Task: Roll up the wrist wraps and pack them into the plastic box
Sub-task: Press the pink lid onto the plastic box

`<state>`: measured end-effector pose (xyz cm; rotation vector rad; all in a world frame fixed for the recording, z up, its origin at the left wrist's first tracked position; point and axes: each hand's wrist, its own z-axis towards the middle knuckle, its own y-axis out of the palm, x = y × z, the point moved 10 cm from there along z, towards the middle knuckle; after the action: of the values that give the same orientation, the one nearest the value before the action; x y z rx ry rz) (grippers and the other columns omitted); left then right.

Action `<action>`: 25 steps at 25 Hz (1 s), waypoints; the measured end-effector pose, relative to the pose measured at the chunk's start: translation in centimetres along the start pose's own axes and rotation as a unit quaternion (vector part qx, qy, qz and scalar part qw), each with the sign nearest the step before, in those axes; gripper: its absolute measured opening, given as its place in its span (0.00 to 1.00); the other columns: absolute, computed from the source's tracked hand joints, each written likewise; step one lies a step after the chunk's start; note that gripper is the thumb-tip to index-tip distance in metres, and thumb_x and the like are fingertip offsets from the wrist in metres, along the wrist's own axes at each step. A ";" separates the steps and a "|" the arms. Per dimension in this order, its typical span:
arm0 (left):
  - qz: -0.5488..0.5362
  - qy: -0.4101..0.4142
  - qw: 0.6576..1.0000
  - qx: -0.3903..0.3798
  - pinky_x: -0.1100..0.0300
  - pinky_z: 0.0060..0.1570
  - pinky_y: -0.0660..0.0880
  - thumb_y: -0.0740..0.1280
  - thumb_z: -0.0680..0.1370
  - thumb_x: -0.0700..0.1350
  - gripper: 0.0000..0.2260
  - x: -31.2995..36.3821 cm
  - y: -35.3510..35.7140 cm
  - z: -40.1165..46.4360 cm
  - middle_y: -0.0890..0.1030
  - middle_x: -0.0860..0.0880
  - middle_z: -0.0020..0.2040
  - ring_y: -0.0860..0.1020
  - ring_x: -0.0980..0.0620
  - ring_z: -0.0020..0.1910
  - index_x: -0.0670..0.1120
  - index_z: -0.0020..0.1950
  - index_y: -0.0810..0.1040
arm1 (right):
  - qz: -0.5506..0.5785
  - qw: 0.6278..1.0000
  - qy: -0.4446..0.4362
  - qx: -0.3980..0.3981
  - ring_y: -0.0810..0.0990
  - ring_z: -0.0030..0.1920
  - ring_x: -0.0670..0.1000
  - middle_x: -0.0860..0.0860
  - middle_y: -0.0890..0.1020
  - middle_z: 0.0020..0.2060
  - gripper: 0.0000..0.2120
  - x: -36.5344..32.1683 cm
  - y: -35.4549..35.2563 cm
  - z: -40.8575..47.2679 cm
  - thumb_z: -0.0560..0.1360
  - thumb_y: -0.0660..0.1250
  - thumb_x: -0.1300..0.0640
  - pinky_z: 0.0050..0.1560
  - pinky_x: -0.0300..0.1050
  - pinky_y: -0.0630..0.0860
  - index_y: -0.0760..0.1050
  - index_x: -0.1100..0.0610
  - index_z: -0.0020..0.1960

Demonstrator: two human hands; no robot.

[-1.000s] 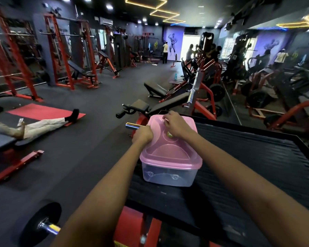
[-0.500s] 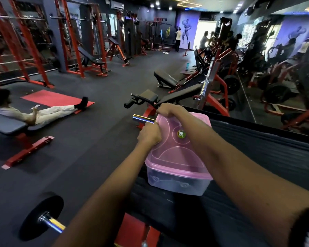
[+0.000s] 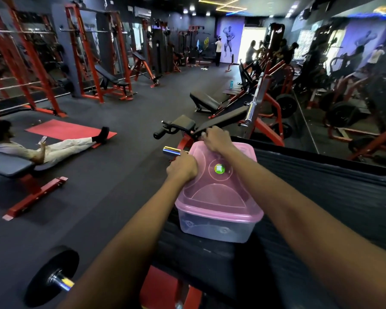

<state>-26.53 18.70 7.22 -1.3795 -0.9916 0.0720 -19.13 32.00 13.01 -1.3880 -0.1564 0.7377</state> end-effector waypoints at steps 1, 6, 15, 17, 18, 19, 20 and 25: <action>0.016 0.001 1.000 -0.012 0.51 0.63 0.65 0.52 0.79 0.43 0.19 0.4 -0.1 0.4 0.70 0.39 0.68 0.69 0.39 0.67 0.40 0.69 0.64 | -0.020 0.999 0.035 0.029 0.74 0.61 0.63 0.63 0.76 0.60 0.19 2.2 -1.5 -0.8 0.79 0.54 0.53 0.59 0.54 0.71 0.75 0.63 0.60; 0.020 0.059 0.998 0.023 0.48 0.64 0.66 0.53 0.80 0.48 0.21 4.8 -0.5 3.3 0.68 0.37 0.69 0.67 0.37 0.67 0.36 0.68 0.65 | 0.043 0.970 0.238 0.013 0.74 0.63 0.63 0.63 0.74 0.64 0.19 14.5 -2.4 -3.1 0.78 0.55 0.56 0.59 0.50 0.71 0.73 0.64 0.63; 0.118 0.066 0.990 0.052 0.46 0.62 0.65 0.47 0.80 0.54 0.26 5.4 2.1 6.2 0.68 0.37 0.67 0.67 0.36 0.64 0.36 0.68 0.64 | 0.062 0.974 0.213 -0.044 0.72 0.63 0.63 0.63 0.74 0.62 0.17 13.6 0.3 -2.1 0.78 0.53 0.62 0.61 0.50 0.70 0.72 0.67 0.63; 0.110 0.059 0.991 0.051 0.46 0.63 0.65 0.48 0.80 0.53 0.26 5.5 2.1 6.4 0.67 0.36 0.67 0.66 0.36 0.65 0.36 0.69 0.63 | 0.077 0.976 0.203 -0.023 0.72 0.62 0.63 0.64 0.75 0.61 0.16 13.5 0.3 -2.3 0.78 0.53 0.64 0.60 0.50 0.70 0.72 0.68 0.61; 0.104 0.055 0.992 0.053 0.46 0.64 0.64 0.49 0.80 0.53 0.25 5.5 2.2 6.5 0.66 0.36 0.68 0.66 0.35 0.66 0.36 0.70 0.62 | 0.083 0.974 0.209 -0.017 0.73 0.62 0.63 0.64 0.75 0.61 0.16 13.5 0.1 -2.4 0.78 0.53 0.63 0.60 0.50 0.70 0.73 0.67 0.61; 0.096 0.055 0.992 0.055 0.46 0.65 0.64 0.49 0.81 0.53 0.25 5.5 2.1 6.3 0.65 0.35 0.68 0.65 0.35 0.66 0.36 0.70 0.62 | 0.098 0.969 0.226 -0.007 0.73 0.62 0.63 0.63 0.75 0.61 0.17 13.7 -0.1 -2.5 0.78 0.53 0.61 0.59 0.50 0.71 0.73 0.67 0.61; 0.089 0.055 0.992 0.069 0.46 0.65 0.64 0.50 0.81 0.53 0.25 5.6 1.8 6.2 0.65 0.35 0.68 0.65 0.35 0.67 0.36 0.70 0.62 | 0.122 0.961 0.248 0.010 0.74 0.62 0.62 0.62 0.75 0.62 0.18 13.9 -0.5 -2.9 0.78 0.54 0.59 0.59 0.50 0.71 0.73 0.66 0.62; 0.086 0.042 0.993 0.070 0.47 0.64 0.65 0.51 0.80 0.52 0.24 5.5 1.3 4.7 0.66 0.35 0.68 0.66 0.36 0.66 0.35 0.69 0.63 | 0.142 0.947 0.288 -0.004 0.71 0.65 0.63 0.63 0.71 0.67 0.25 13.2 -0.8 -8.1 0.81 0.49 0.48 0.63 0.52 0.69 0.68 0.63 0.68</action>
<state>-25.45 25.81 8.51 -1.3253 -0.7813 0.2069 -4.47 32.60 7.88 -1.5977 0.5107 0.5343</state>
